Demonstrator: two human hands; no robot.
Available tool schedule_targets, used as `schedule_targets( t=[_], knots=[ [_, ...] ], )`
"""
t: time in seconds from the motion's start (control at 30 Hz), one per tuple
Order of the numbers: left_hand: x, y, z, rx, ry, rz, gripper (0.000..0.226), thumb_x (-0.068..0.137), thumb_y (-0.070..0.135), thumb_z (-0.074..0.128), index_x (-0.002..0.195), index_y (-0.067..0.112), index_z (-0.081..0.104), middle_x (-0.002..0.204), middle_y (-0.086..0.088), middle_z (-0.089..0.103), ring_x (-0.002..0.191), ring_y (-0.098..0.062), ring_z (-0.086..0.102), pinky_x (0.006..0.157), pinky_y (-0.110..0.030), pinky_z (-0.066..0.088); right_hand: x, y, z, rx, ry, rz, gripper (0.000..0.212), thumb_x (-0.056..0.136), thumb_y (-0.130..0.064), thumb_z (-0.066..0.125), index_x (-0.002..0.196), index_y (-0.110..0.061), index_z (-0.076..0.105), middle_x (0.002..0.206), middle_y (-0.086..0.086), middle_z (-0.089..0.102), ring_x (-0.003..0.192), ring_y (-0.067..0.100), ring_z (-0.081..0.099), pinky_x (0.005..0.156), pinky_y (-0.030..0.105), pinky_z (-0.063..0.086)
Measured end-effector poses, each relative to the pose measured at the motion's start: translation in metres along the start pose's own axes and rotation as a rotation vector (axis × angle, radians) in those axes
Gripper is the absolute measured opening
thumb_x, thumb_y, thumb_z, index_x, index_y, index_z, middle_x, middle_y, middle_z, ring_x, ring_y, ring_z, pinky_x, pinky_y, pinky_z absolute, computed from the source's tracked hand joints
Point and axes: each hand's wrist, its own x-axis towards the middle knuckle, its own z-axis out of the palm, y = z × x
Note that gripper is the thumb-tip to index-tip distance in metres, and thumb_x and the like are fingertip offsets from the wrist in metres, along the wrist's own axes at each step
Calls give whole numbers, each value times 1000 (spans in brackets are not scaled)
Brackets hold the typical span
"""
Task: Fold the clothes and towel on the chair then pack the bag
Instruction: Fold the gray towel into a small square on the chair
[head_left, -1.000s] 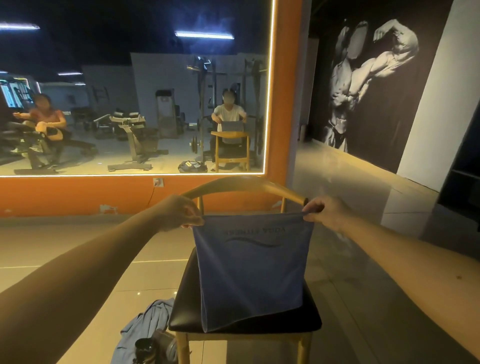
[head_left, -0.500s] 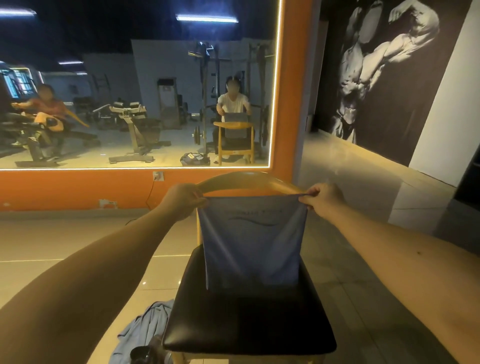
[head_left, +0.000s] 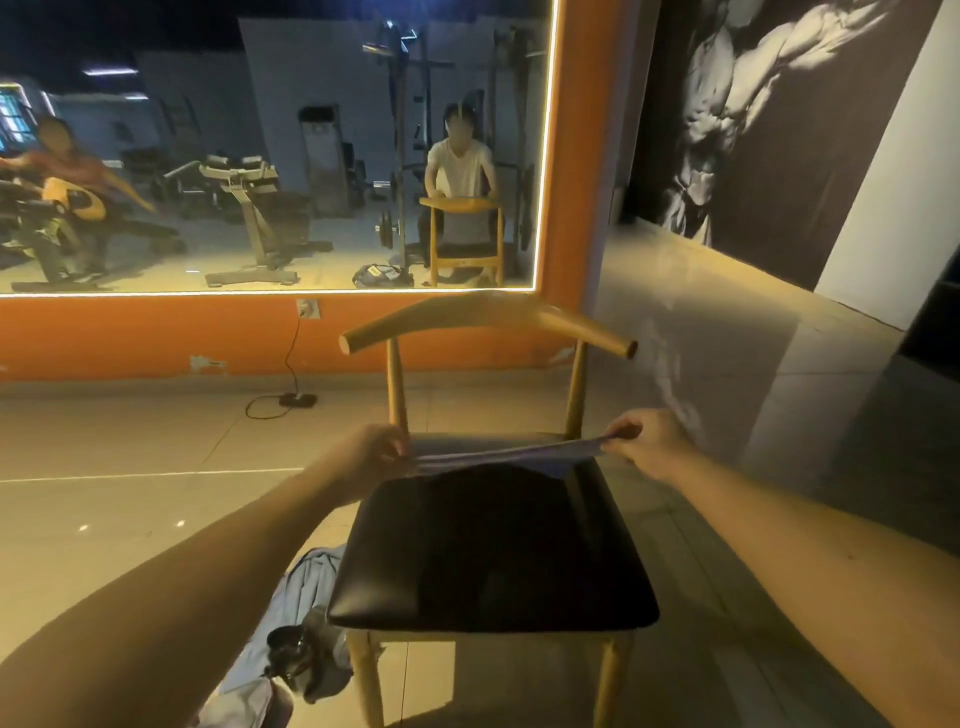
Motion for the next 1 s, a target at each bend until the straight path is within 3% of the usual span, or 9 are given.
schedule_targets(
  t=[0.17,0.23,0.3,0.43,0.57,0.63,0.8,0.93,1.0],
  knots=[
    [-48,-17,73,25,-265,-111,8,93,35,72,91,35,64,101,11,65,96,-11,65,84,-22,52,-53,69,47,-203,-340,113,15,80,-16,83,89,-21,73,93,0,71,88,14,68,82,33,59],
    [-58,-24,95,118,-300,-110,4,95,39,69,98,36,67,101,11,67,96,-10,65,86,-20,52,-67,82,59,-315,-427,117,14,82,-16,82,90,-22,71,95,-3,68,90,11,66,79,28,57],
    [-64,-30,109,185,-336,-84,16,96,38,69,111,34,69,107,10,69,99,-9,66,88,-20,54,-75,89,66,-389,-486,116,14,83,-16,81,91,-22,71,96,-5,66,89,9,64,72,21,54],
    [-63,-37,117,246,-402,-63,19,95,36,70,114,30,67,113,6,67,105,-10,65,92,-22,54,-70,90,75,-441,-589,167,13,83,-21,80,94,-22,73,98,-1,69,90,13,68,81,31,61],
    [-43,-39,122,150,-451,-91,26,91,53,68,104,31,66,106,10,67,98,-10,66,90,-24,56,-39,85,87,-344,-416,164,15,92,-32,70,88,-17,71,86,6,72,80,22,71,80,41,61],
    [-24,-42,125,60,-344,-157,32,94,59,59,100,29,67,97,9,67,89,-9,66,86,-27,56,-19,79,96,-295,-285,134,13,95,-29,63,89,-18,67,87,5,69,81,22,67,80,43,59],
    [46,-64,135,-38,144,-415,16,104,34,52,99,22,61,88,1,63,86,-15,64,87,-36,54,40,71,134,-290,-4,150,13,103,-25,48,96,-23,60,95,2,64,83,20,62,76,39,58],
    [99,-97,146,-126,202,-649,22,105,34,52,103,15,63,93,-5,65,88,-20,64,81,-33,48,88,82,158,-169,97,245,10,104,-21,49,110,-20,58,103,2,61,86,17,56,71,30,47],
    [120,-110,152,-139,184,-696,29,106,39,50,101,15,64,91,-4,65,84,-19,63,79,-33,47,109,88,168,-44,115,296,27,103,-21,55,129,-13,55,115,4,60,100,21,59,82,33,50]
  ],
)
